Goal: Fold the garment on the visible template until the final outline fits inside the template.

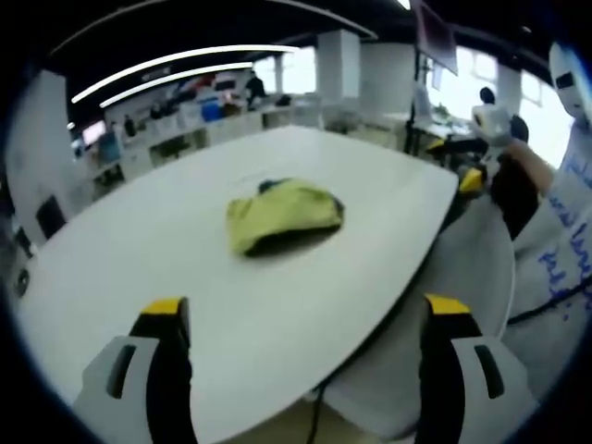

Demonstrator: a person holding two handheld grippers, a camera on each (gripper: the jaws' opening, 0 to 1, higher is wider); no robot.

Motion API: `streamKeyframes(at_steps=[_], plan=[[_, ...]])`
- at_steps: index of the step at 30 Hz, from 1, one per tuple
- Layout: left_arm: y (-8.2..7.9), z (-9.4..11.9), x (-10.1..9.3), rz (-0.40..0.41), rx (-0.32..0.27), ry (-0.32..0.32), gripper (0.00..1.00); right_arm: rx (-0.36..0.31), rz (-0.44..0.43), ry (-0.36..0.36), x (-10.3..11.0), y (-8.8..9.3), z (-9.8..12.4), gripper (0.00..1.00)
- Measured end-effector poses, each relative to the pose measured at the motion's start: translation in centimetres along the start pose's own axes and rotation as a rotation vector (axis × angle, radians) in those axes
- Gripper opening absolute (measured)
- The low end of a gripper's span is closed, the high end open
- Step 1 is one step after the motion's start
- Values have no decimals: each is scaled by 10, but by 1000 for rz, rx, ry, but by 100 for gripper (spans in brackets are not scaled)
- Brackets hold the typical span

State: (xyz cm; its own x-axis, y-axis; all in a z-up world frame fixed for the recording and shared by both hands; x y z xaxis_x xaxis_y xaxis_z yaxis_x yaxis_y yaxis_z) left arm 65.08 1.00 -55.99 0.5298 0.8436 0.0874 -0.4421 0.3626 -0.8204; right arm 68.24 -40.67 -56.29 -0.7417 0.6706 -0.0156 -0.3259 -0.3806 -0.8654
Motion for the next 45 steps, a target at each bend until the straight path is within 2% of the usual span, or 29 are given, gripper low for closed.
streamKeyframes(at_steps=[11,14,15,18,22,26,31,34,37,41,45], plan=[[1,-3,0,-10,5,0,99,-16,22,-27,-1,-6,-9,100],[0,-3,-1,-29,19,-4,90,-14,29,-25,-2,-8,-12,100],[0,-3,-1,-36,23,-4,88,-19,37,-16,-4,-9,-13,100],[0,-5,0,-29,11,-14,93,-48,49,4,-8,-14,-14,100],[0,-6,2,-22,7,-21,87,-85,63,12,-13,-20,-17,100],[0,-7,1,-23,11,-22,87,-61,74,9,-19,-19,-24,94],[1,-8,1,-12,10,-22,86,-49,95,-4,-24,-21,-31,92],[1,-9,1,-8,19,-24,85,-24,109,-14,-28,-20,-39,95],[1,-9,1,-10,14,-31,87,-11,108,-26,-33,-19,-46,90],[2,-9,1,0,15,-32,85,12,110,-36,-43,-16,-53,77],[3,-8,1,6,17,-43,86,25,117,-52,-52,-11,-62,73]])
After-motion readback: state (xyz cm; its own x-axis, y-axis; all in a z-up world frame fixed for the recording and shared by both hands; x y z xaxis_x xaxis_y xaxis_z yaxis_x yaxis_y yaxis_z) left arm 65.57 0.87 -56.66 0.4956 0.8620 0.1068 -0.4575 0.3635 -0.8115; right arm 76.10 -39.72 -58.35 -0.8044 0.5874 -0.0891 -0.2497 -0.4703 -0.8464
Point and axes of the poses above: the point that each gripper's makers call its tool centre point, and the gripper's own axes: z roughly backward along the fingers, x roughly to its left, y roughly out of its underside, the point moved 9 cm from there along z, roughly backward along the fingers, and after that the axes turned 5 degrees about -y, right-handed, at the moved point
